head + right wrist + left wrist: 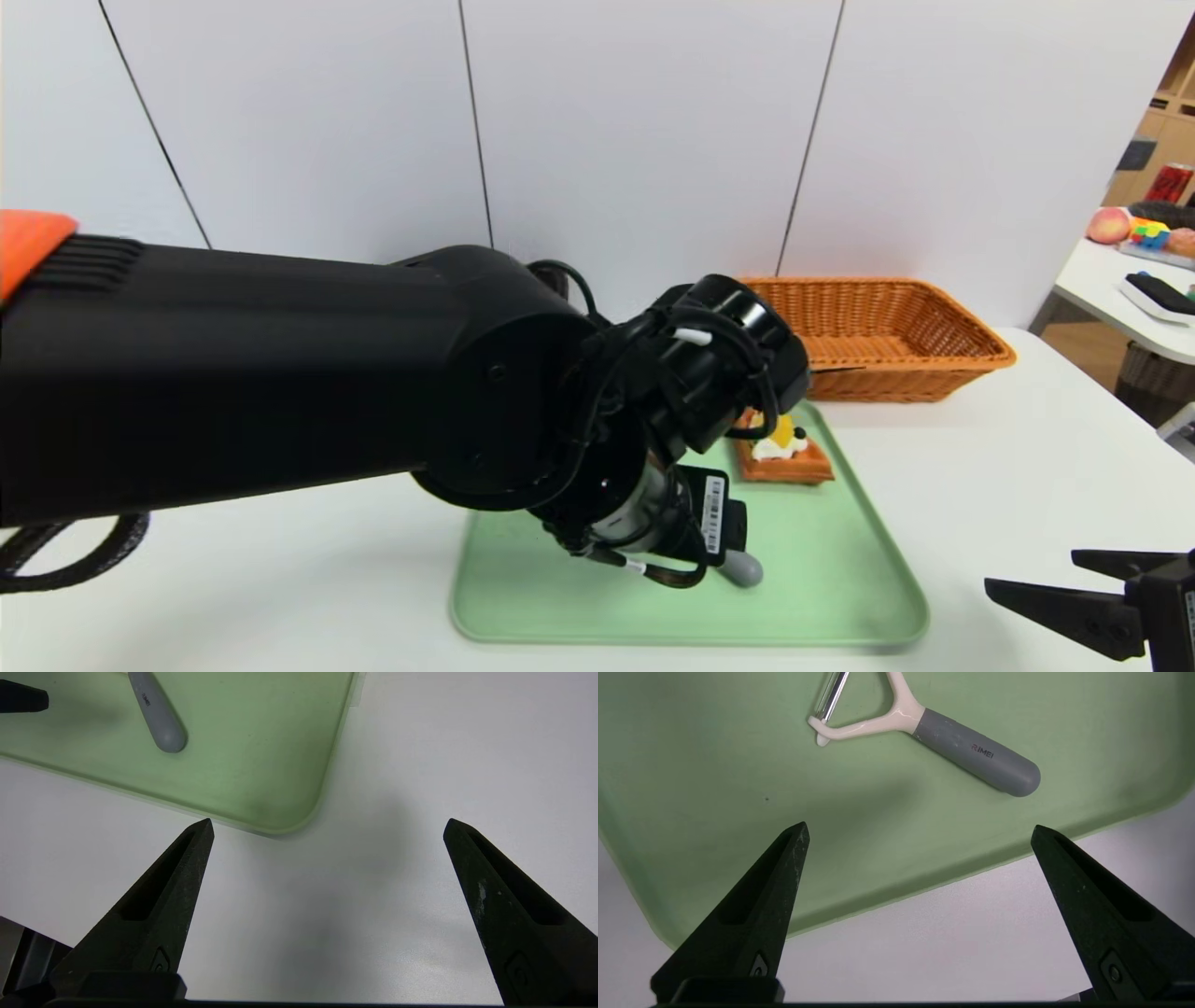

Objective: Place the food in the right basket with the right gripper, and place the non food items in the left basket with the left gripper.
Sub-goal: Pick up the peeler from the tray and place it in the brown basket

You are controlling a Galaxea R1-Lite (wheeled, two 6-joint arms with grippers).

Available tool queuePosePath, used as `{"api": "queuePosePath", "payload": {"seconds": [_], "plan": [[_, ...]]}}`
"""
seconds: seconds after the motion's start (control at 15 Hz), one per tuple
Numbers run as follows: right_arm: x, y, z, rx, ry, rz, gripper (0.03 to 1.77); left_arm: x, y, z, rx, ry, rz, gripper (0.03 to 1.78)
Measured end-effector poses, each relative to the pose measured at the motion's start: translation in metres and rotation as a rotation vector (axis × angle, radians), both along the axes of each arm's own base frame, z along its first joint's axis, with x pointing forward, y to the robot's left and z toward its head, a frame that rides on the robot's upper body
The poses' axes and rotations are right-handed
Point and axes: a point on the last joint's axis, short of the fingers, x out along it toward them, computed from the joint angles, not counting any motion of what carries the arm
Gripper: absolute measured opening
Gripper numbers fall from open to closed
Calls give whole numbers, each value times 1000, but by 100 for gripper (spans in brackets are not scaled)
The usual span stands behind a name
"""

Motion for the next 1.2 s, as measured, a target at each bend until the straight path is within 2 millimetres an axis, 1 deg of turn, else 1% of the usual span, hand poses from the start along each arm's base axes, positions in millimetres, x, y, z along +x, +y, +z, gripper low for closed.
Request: {"api": "queuePosePath", "payload": {"seconds": [0.27,0.4,0.53,0.73,0.87,1.07,1.2], "plan": [[-1,0,-3,-2,10,-1,170,6,-19,-1,12,41,100,169],[-1,0,-3,0,10,1,170,9,-28,-11,45,40,159,169],[-3,0,-4,0,10,0,170,11,-36,-21,66,33,173,169],[-4,-1,-5,0,11,1,170,14,-43,-30,54,31,187,169],[-5,-1,-6,-1,13,1,170,14,-47,-33,41,28,190,169],[-7,-1,-6,0,9,1,170,16,-52,-34,22,-16,214,169],[-7,-1,-6,0,8,1,170,14,-55,-39,43,-48,232,169]]}}
